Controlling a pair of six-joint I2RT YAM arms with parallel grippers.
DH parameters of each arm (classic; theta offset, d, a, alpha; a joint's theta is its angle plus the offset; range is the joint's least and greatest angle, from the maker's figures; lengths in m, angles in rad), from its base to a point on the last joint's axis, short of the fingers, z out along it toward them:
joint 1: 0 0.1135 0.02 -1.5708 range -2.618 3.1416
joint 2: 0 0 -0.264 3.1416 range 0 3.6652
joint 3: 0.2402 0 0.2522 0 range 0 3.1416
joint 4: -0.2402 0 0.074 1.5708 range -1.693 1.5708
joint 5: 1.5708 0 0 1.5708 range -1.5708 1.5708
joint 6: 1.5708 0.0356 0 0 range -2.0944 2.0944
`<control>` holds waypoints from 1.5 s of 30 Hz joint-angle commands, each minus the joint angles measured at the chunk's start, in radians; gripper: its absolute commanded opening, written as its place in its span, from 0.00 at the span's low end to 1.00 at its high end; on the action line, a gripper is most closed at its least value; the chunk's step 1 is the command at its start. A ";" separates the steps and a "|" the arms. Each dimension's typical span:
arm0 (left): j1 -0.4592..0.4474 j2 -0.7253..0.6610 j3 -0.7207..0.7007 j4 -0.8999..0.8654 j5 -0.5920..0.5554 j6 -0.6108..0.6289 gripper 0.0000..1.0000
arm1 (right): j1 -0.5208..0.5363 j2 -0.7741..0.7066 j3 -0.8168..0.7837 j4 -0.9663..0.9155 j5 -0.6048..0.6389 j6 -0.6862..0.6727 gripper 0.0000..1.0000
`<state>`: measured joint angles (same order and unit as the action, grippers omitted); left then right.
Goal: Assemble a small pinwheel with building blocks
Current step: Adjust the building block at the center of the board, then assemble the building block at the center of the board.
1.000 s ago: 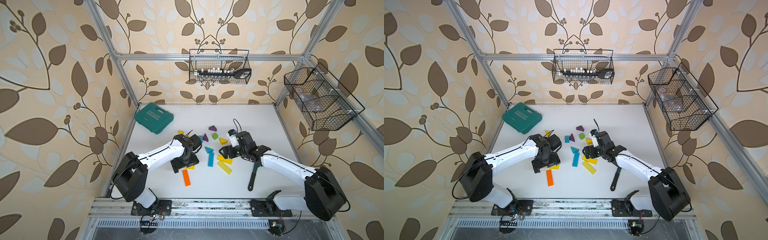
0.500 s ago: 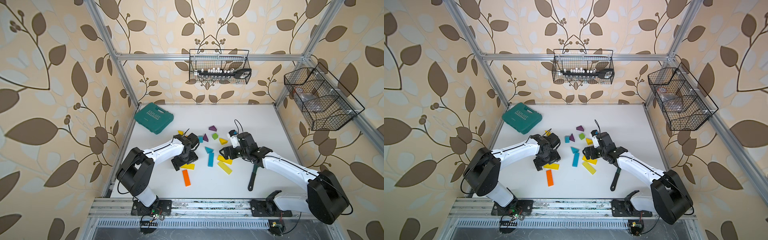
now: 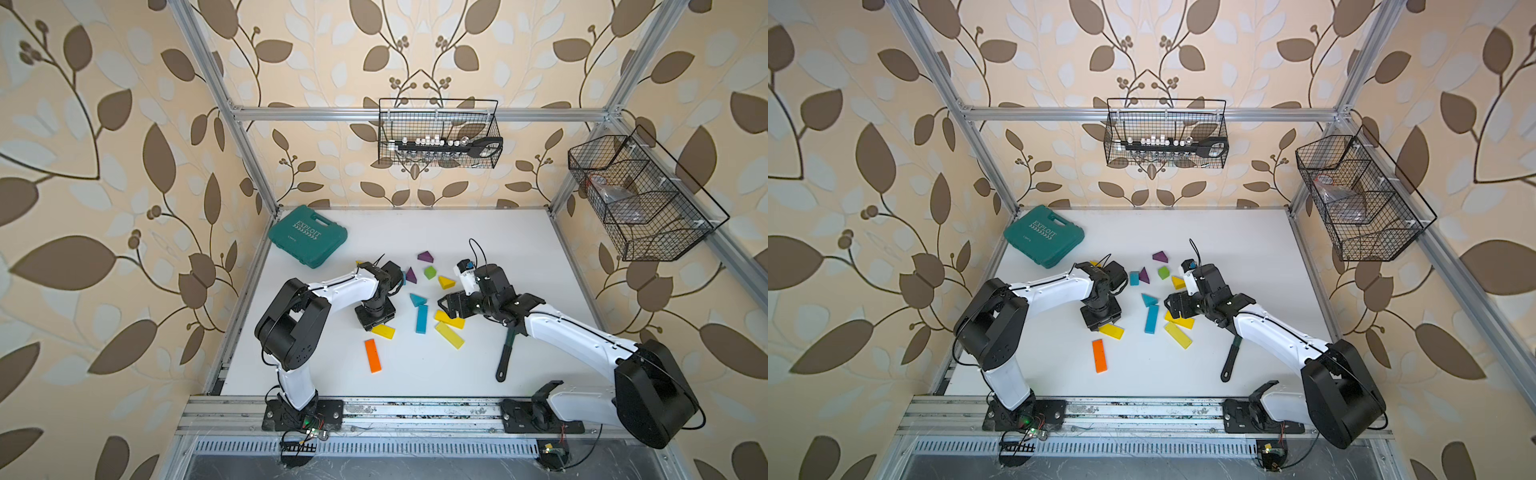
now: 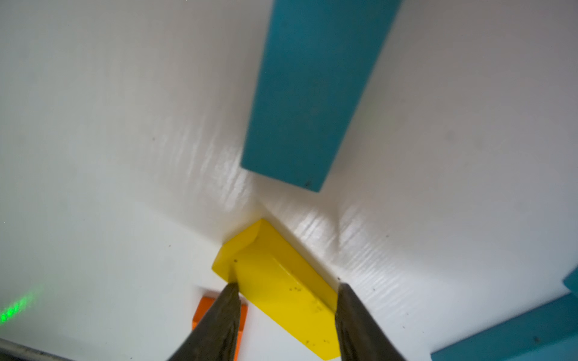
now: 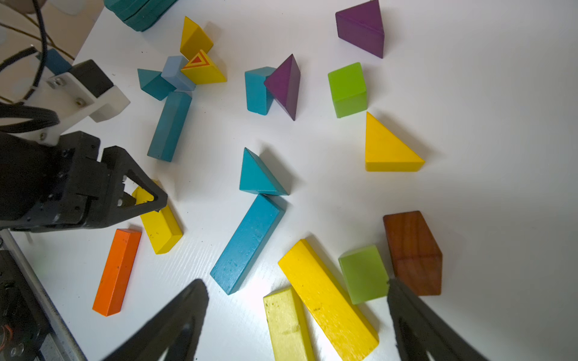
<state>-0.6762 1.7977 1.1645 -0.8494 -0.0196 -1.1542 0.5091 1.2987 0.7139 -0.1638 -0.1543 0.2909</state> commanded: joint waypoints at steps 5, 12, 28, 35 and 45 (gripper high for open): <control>-0.041 0.099 0.100 -0.024 0.027 0.045 0.47 | -0.002 -0.006 -0.015 0.009 -0.013 -0.009 0.91; -0.053 0.187 0.186 -0.010 0.058 0.065 0.43 | -0.003 -0.014 -0.019 0.006 -0.002 -0.010 0.91; -0.067 -0.167 0.057 -0.208 -0.037 0.071 0.81 | -0.003 -0.016 -0.018 0.004 -0.004 0.000 0.90; -0.114 -0.209 -0.058 -0.210 0.039 0.097 0.82 | -0.002 -0.017 -0.021 0.008 -0.002 0.002 0.90; -0.146 -0.209 -0.179 -0.133 0.085 -0.032 0.66 | -0.003 -0.015 -0.021 0.007 0.001 0.004 0.91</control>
<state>-0.8185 1.5917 1.0046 -0.9958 0.0380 -1.1477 0.5091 1.2953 0.7105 -0.1612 -0.1539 0.2909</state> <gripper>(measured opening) 0.669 0.906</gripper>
